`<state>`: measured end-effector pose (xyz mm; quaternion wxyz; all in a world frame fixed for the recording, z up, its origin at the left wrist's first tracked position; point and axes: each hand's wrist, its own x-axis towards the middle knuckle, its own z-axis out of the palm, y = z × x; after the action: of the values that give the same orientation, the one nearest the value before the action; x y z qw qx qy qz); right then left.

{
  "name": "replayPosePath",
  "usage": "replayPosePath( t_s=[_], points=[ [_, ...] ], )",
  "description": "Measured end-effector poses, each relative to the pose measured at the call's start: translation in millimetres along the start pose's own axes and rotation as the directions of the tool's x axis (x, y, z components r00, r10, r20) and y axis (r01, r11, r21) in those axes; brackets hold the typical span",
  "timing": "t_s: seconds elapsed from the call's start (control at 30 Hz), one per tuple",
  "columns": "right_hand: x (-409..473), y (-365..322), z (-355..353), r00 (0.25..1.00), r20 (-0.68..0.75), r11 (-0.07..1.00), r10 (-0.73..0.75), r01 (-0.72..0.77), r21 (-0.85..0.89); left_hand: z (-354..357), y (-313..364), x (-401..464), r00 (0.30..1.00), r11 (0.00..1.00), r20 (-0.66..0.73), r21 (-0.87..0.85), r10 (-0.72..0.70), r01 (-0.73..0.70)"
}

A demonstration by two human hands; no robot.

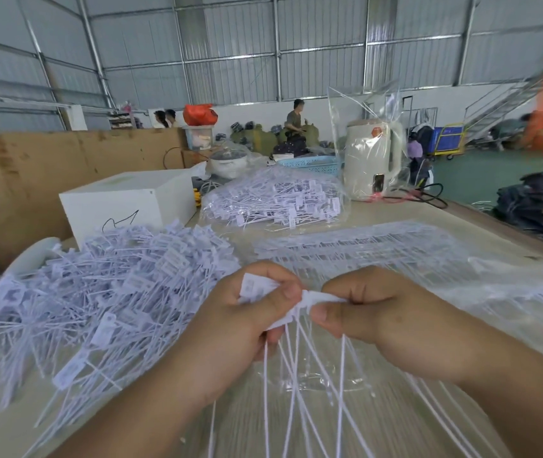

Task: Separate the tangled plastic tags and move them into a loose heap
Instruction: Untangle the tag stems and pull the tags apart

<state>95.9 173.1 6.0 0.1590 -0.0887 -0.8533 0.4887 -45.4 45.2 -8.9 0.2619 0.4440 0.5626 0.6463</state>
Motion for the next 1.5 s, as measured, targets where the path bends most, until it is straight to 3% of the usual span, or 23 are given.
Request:
replayPosePath(
  t_s=[0.17,0.23,0.3,0.37,0.43,0.53,0.73,0.9,1.03,1.23,1.33,1.5],
  points=[
    [4.0,-4.6,19.8,0.956,-0.292,0.988,-0.038,0.08,0.134,12.6,-1.9,3.4,0.981,0.988,-0.192,-0.15,0.018,-0.047],
    [7.2,-1.6,15.9,0.862,-0.507,0.975,-0.005,0.118,0.191,9.0,-0.2,4.9,0.974,0.947,-0.219,-0.319,-0.047,-0.026],
    [5.7,1.3,2.3,0.79,-0.613,0.969,-0.012,0.161,0.189,-1.5,2.0,5.5,0.969,0.921,-0.225,-0.389,-0.106,0.011],
    [1.6,4.8,-1.0,0.862,-0.499,0.976,-0.092,0.178,0.128,-8.9,2.0,7.5,0.973,0.948,-0.213,-0.317,-0.085,0.013],
    [2.7,8.5,11.3,0.959,-0.245,0.983,-0.139,0.163,0.08,-7.1,0.5,8.0,0.987,0.985,-0.159,-0.172,-0.035,0.007],
    [7.9,15.3,26.2,0.983,-0.052,0.983,-0.177,0.174,-0.053,0.8,-2.1,3.9,0.999,0.999,-0.016,-0.042,-0.028,0.027],
    [9.5,19.4,19.1,0.994,-0.049,0.992,-0.1,0.096,-0.082,-3.6,0.1,1.9,0.99,0.992,0.08,-0.024,-0.118,0.121],
    [6.9,18.6,22.0,0.992,-0.012,0.987,-0.124,0.122,-0.102,-0.9,0.0,0.0,0.985,0.997,0.151,0.029,-0.078,0.075],
    [5.8,10.5,18.2,0.987,0.01,0.986,-0.163,0.164,-0.027,1.3,1.4,-0.6,0.987,0.996,0.131,-0.012,-0.09,0.093],
    [0.9,8.8,2.4,0.995,0.103,0.991,0.014,0.0,-0.137,-1.3,3.8,0.3,0.993,0.995,0.083,-0.035,-0.087,0.091],
    [2.0,8.5,4.2,0.991,0.123,0.991,0.047,-0.031,-0.133,-4.6,1.2,1.2,0.995,0.998,0.085,0.046,-0.055,0.052],
    [3.1,4.9,12.2,0.997,0.069,0.997,0.038,-0.033,-0.073,-3.4,0.3,3.4,1.0,0.998,0.015,0.062,0.009,-0.01]
  ],
)
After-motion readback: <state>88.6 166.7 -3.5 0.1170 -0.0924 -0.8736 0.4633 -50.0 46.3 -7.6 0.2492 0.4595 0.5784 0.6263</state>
